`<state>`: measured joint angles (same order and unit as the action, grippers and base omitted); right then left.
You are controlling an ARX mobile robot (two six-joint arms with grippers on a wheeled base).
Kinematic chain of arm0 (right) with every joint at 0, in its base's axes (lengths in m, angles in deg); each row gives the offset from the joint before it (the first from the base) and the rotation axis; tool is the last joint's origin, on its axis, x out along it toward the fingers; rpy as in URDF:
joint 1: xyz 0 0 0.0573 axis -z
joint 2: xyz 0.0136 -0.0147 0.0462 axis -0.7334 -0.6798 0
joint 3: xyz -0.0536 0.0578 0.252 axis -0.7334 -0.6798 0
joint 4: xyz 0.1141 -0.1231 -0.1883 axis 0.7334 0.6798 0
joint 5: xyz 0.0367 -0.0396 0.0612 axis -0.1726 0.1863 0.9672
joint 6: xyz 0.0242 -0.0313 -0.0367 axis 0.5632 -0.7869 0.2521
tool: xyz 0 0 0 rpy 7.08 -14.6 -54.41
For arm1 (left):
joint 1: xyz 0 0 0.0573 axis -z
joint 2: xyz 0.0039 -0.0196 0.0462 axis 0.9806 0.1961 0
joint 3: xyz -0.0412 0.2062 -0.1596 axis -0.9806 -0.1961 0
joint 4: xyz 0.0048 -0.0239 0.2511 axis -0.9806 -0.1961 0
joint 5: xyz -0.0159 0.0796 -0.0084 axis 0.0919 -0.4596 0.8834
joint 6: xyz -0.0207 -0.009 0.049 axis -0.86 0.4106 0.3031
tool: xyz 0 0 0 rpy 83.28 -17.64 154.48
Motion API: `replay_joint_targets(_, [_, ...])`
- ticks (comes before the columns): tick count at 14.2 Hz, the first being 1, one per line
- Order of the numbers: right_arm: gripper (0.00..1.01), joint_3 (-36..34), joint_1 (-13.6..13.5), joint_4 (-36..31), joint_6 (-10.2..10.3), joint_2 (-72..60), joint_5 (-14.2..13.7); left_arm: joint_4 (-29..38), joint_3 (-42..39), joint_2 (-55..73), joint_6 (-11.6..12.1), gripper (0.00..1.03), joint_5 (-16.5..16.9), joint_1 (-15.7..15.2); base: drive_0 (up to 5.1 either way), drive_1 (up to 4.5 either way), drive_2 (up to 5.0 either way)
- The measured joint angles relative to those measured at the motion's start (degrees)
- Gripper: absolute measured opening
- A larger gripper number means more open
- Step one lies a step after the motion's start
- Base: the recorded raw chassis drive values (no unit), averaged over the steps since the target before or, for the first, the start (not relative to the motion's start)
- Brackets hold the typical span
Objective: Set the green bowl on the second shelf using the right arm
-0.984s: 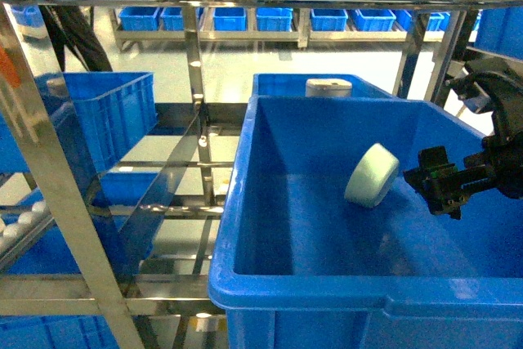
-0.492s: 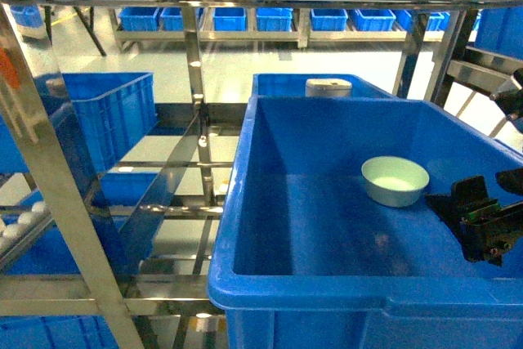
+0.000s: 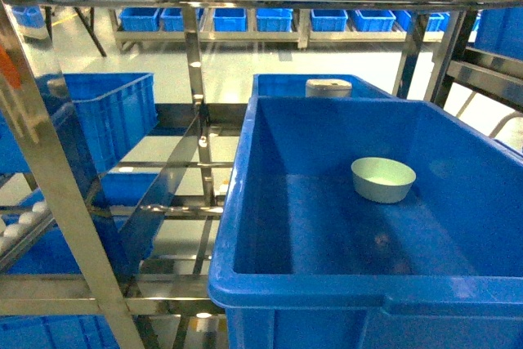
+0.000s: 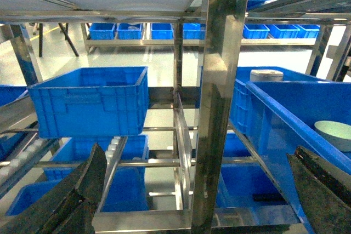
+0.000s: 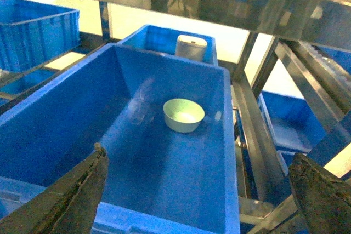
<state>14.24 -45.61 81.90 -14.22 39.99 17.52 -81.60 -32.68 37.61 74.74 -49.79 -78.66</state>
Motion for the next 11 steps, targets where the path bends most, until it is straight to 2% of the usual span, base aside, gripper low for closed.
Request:
replay_joint_targets(1, [0.94,-2.1,-0.7,-6.3,1.7,0.1,-2.8,0.0,0.0,0.0,0.0,0.98,0.0,0.0,0.0,0.00,0.0])
replay_joint_targets(2, [0.90,-3.5,-1.1,-9.5,2.6,0.6,-5.1,0.0,0.0,0.0,0.0,0.98,0.0,0.0,0.0,0.00,0.0])
replay_joint_targets(4, [0.83,-6.2,-1.4,-13.5,4.4,2.4,-7.8,0.0,0.0,0.0,0.0,0.98,-0.1,0.0,0.0,0.00,0.0])
replay_joint_targets(5, [0.81,-6.9,-1.4,-14.4,4.8,2.9,-8.3,0.0,0.0,0.0,0.0,0.98,-0.2,0.0,0.0,0.00,0.0])
replay_joint_targets(6, [0.74,-9.0,-1.5,-16.9,5.8,4.3,-9.6,-0.1,0.0,0.0,0.0,0.98,-0.1,0.0,0.0,0.00,0.0])
replay_joint_targets(8, [0.48,-12.6,-1.6,-18.8,7.6,7.1,-10.4,0.0,0.0,0.0,0.0,0.98,0.0,0.0,0.0,0.00,0.0])
replay_joint_targets(11, [0.08,-16.9,-1.6,-18.7,8.1,11.2,-10.4,0.0,0.0,0.0,0.0,0.98,0.0,0.0,0.0,0.00,0.0])
